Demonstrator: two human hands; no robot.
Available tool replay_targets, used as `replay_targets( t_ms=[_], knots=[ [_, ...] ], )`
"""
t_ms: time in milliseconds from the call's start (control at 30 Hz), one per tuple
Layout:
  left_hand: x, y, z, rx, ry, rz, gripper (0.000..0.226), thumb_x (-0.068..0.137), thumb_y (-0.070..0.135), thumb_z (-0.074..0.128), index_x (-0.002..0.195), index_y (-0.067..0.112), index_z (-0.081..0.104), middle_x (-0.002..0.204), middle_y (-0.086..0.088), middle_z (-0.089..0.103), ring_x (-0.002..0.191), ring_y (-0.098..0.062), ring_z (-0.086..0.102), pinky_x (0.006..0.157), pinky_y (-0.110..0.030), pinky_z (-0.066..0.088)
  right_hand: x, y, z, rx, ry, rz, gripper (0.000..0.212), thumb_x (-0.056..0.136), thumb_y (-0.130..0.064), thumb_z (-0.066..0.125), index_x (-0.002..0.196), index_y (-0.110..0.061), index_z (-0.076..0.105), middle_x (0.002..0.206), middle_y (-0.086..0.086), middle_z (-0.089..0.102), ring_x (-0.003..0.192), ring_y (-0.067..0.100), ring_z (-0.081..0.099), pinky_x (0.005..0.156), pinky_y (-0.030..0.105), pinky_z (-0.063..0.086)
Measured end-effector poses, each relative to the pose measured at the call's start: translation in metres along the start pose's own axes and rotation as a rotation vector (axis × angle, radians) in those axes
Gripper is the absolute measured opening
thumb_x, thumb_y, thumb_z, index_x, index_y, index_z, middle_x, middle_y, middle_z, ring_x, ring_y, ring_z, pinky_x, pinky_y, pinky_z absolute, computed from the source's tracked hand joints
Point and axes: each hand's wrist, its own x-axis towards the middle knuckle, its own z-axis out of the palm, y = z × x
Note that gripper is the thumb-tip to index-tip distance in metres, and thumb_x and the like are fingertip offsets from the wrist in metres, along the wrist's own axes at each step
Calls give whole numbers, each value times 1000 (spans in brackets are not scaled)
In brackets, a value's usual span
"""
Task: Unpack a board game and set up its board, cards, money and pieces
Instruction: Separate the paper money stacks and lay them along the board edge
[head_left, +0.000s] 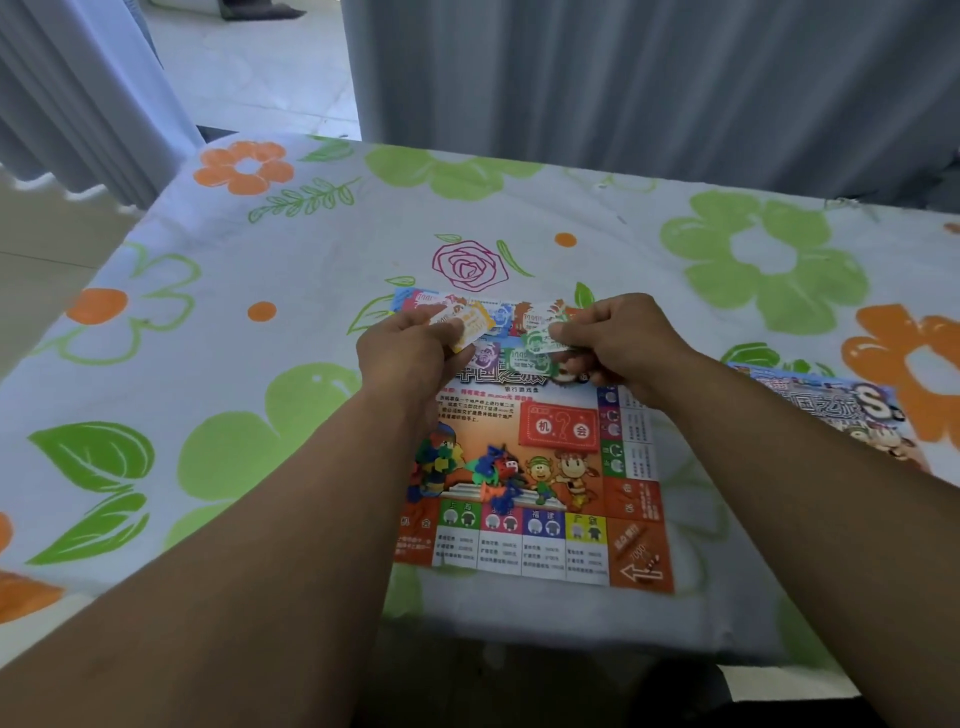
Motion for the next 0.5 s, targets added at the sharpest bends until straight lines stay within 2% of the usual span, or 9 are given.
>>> replay_targets(
  t_ms=[133, 200, 300, 367, 433, 500],
  knots=[
    [-3, -4, 6, 57, -10, 4, 20, 85, -7, 69, 92, 11, 64, 99, -14, 68, 77, -22, 69, 73, -34, 63, -4, 6, 1, -18, -23, 33, 24, 85, -14, 79, 96, 5, 68, 76, 21, 74, 50, 15, 66, 39, 23, 46],
    [-5, -5, 7, 78, -19, 3, 21, 85, -7, 70, 97, 10, 65, 101, -14, 68, 79, -23, 70, 74, -35, 63, -5, 6, 3, -25, -33, 33, 23, 84, -15, 79, 93, 3, 68, 73, 20, 73, 48, 14, 65, 38, 23, 46],
    [-6, -6, 8, 90, -30, 1, 21, 85, -7, 69, 90, 12, 63, 101, -14, 69, 79, -22, 70, 73, -33, 63, -5, 6, 6, -48, -47, 34, 26, 85, -22, 79, 87, 0, 66, 68, 15, 72, 45, 13, 62, 39, 23, 43],
    [-6, -6, 8, 97, -34, -2, 22, 84, -8, 69, 92, 12, 63, 102, -15, 70, 77, -22, 71, 68, -29, 62, -2, 7, 4, -220, 24, -7, 33, 86, -33, 77, 77, -5, 64, 63, 12, 70, 44, 15, 57, 45, 26, 42],
    [-5, -5, 8, 102, -41, -2, 24, 83, -8, 70, 96, 11, 64, 104, -16, 70, 79, -23, 71, 61, -25, 60, 2, 8, 2, -430, 157, -58, 38, 86, -39, 74, 69, -8, 61, 65, 10, 67, 54, 22, 60, 57, 34, 45],
    [-6, -6, 9, 107, -51, -2, 25, 83, -9, 71, 99, 10, 65, 104, -16, 70, 79, -23, 72, 57, -23, 57, 5, 7, 2, -435, 204, -77, 38, 88, -38, 71, 71, -4, 64, 72, 12, 70, 67, 28, 66, 63, 37, 50]
  ],
)
